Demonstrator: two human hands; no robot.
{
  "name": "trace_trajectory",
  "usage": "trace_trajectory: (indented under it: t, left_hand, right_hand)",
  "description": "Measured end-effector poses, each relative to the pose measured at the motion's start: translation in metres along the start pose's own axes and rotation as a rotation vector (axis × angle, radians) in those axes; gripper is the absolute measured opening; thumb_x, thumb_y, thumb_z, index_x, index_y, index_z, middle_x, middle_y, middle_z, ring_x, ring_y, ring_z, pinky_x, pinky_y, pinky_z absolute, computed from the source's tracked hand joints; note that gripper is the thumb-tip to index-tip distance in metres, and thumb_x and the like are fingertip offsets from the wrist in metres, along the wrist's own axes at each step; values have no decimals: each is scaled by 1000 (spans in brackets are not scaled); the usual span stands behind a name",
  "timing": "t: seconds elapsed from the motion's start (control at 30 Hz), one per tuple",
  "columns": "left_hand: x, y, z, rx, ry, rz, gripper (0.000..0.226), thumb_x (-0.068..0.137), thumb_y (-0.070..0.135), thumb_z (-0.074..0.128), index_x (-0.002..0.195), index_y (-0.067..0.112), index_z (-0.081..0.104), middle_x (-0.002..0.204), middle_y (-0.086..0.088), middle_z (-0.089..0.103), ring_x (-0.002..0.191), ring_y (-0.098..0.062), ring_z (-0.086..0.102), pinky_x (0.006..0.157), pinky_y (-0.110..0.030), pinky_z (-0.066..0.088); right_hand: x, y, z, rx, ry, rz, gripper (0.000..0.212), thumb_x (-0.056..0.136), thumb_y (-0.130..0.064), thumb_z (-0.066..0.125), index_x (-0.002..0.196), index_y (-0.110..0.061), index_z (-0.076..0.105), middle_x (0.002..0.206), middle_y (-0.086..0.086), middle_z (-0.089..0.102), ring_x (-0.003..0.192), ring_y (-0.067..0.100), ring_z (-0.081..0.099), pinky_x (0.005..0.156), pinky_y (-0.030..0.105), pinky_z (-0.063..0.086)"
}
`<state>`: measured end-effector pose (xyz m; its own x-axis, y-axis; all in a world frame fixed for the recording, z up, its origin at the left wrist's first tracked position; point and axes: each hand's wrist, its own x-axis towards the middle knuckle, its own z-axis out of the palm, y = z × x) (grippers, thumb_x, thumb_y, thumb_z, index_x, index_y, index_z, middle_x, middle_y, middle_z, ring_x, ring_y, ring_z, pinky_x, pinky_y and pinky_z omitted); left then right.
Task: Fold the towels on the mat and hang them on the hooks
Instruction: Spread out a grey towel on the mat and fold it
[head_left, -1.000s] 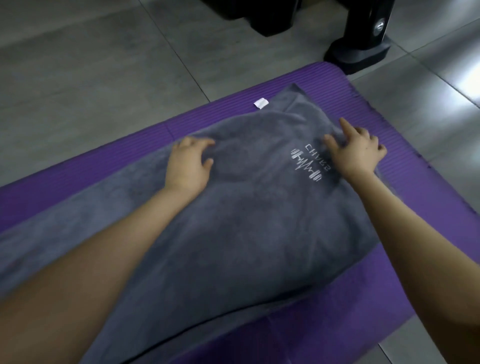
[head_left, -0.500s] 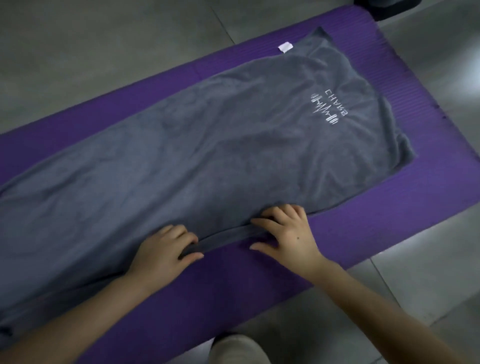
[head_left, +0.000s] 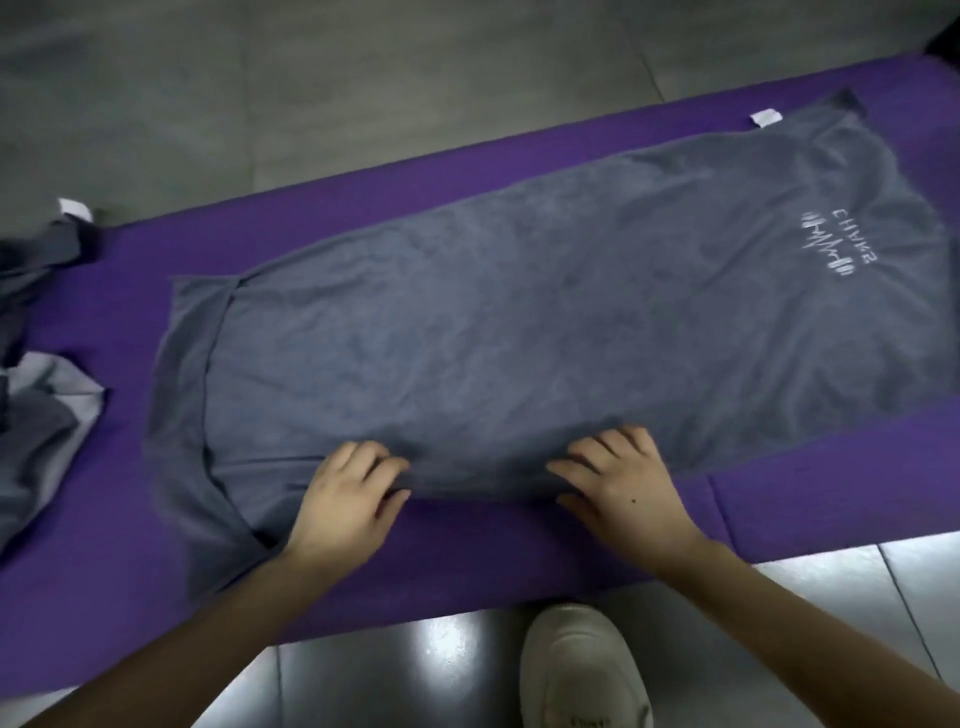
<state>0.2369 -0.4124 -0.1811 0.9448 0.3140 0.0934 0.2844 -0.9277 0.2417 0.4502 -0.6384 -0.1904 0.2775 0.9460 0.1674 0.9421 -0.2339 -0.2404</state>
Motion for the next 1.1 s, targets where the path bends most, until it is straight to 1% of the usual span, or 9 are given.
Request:
trace_trajectory:
  t: [0.17, 0.33, 0.53, 0.63, 0.73, 0.87, 0.93, 1.03, 1.1]
  left_hand:
    - [-67, -52, -22, 86, -32, -184, 29, 85, 39, 52, 76, 14, 62, 76, -4, 55, 69, -26, 52, 64, -36, 41]
    - [-121, -87, -33, 41, -154, -354, 48, 83, 59, 44, 90, 18, 67, 91, 2, 58, 80, -16, 49, 69, -31, 46]
    - [-137, -103, -31, 34, -163, -294, 33, 83, 30, 43, 112, 17, 54, 101, -5, 61, 86, -24, 58, 70, -31, 54]
    - [-136, -108, -33, 46, -103, -245, 20, 86, 21, 43, 102, 12, 52, 95, -10, 63, 80, -29, 60, 65, -35, 55]
    - [-137, -112, -45, -36, -112, -185, 17, 89, 22, 45, 88, 13, 59, 87, -3, 59, 78, -19, 51, 70, -32, 44]
    - [-138, -122, -73, -347, -256, -319, 11, 83, 38, 48, 88, 29, 52, 83, 16, 58, 78, 1, 53, 74, -16, 41]
    - [-140, -131, -82, -369, -324, -329, 11, 81, 34, 55, 90, 32, 50, 91, 20, 56, 81, 6, 52, 73, -8, 37]
    - [-146, -143, -89, -273, -428, -285, 19, 78, 26, 60, 92, 33, 50, 81, 20, 55, 83, 0, 51, 73, -12, 37]
    - [-148, -144, -87, -176, -451, -189, 17, 77, 26, 60, 89, 32, 50, 81, 18, 53, 81, -4, 51, 71, -15, 36]
  right_hand:
    - [46, -58, 30, 188, -32, -189, 28, 76, -47, 62, 93, -27, 71, 92, -4, 63, 89, 17, 52, 84, 35, 36]
    - [76, -95, 47, 141, -181, -235, 39, 69, -59, 61, 92, -29, 71, 92, -4, 62, 86, 19, 56, 83, 35, 32]
    - [94, -104, 57, 62, -255, -225, 43, 54, -52, 83, 85, -25, 69, 83, 0, 57, 74, 22, 56, 77, 34, 29]
    - [96, -103, 56, 40, -235, -264, 37, 56, -44, 85, 84, -24, 71, 83, 0, 59, 71, 22, 57, 77, 34, 30]
    - [96, -100, 54, 18, -205, -249, 40, 58, -46, 84, 88, -23, 71, 90, 2, 62, 75, 24, 59, 79, 35, 31]
    - [91, -102, 55, -23, -205, -251, 48, 58, -56, 79, 90, -21, 70, 95, 4, 63, 81, 25, 60, 82, 37, 32]
    - [89, -106, 55, -5, -181, -271, 38, 61, -49, 80, 85, -21, 71, 92, 3, 62, 79, 24, 60, 80, 36, 33]
    - [78, -114, 52, 45, -129, -324, 12, 68, -24, 67, 78, -18, 71, 84, 1, 61, 72, 22, 59, 64, 32, 44]
    - [68, -118, 49, 61, -168, -361, 19, 67, -17, 61, 83, -16, 71, 81, 1, 61, 67, 23, 59, 49, 29, 46]
